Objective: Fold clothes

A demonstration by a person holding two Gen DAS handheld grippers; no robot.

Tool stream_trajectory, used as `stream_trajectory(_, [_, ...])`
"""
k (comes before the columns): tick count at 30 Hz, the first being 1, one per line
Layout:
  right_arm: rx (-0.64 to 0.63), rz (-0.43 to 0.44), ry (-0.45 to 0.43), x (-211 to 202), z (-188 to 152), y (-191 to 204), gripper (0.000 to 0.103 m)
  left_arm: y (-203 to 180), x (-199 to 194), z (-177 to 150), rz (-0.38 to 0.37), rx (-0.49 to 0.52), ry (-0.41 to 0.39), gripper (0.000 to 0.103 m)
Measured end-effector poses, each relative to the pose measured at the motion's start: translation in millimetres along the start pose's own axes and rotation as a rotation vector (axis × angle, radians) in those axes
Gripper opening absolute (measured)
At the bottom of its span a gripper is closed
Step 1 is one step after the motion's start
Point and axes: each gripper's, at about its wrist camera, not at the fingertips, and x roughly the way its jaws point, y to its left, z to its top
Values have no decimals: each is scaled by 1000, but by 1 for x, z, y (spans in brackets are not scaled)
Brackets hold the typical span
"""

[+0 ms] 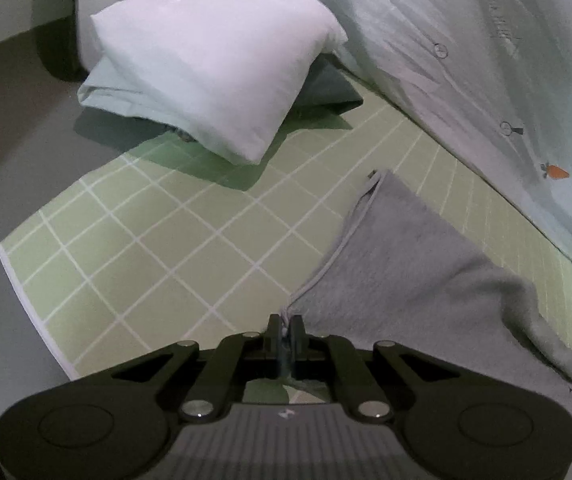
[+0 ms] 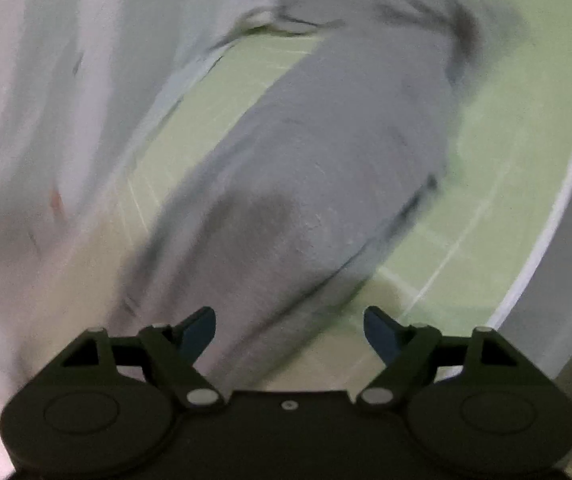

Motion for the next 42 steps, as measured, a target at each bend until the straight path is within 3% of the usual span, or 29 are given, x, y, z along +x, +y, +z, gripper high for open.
stream_trajectory(3, [259, 118, 4, 8, 8, -27, 77, 0, 4, 2, -5, -4, 7, 5])
stream_trajectory(5, [355, 155, -3, 14, 10, -37, 74, 1, 6, 5, -9, -17, 13, 5])
stream_trajectory(10, [432, 192, -49, 21, 16, -41, 65, 3, 3, 4, -12, -2, 13, 5])
stream_trajectory(15, [425, 111, -65, 29, 25, -40, 55, 2, 6, 4, -6, -7, 28, 5])
stream_trajectory(23, [322, -27, -91, 27, 38, -31, 48, 2, 7, 5, -8, -17, 27, 5])
stream_trajectory(25, [295, -29, -103, 26, 40, -29, 27, 2, 8, 5, -8, -20, 29, 5])
stream_trajectory(26, [277, -24, -108, 24, 42, -27, 6, 2, 9, 6, -9, -23, 31, 5])
stream_trajectory(27, [260, -19, -112, 22, 45, -24, 3, 2, 9, 8, -15, -23, 29, 5])
stream_trajectory(31, [179, 6, -140, 8, 58, -7, 2, -4, -3, 27, -61, -12, -14, 4])
stream_trajectory(35, [166, 111, -219, -34, 69, 6, 2, -9, -61, 49, -166, 3, -153, 4])
stream_trajectory(37, [132, 95, -233, -44, 68, 4, 2, -8, -73, 44, -152, 47, -180, 5])
stream_trajectory(39, [76, 13, -202, -37, 62, -3, 2, -1, -56, 28, -93, 49, -120, 5])
stream_trajectory(42, [37, -150, -75, -6, 47, -23, 3, 11, -15, 5, 8, 30, 21, 5])
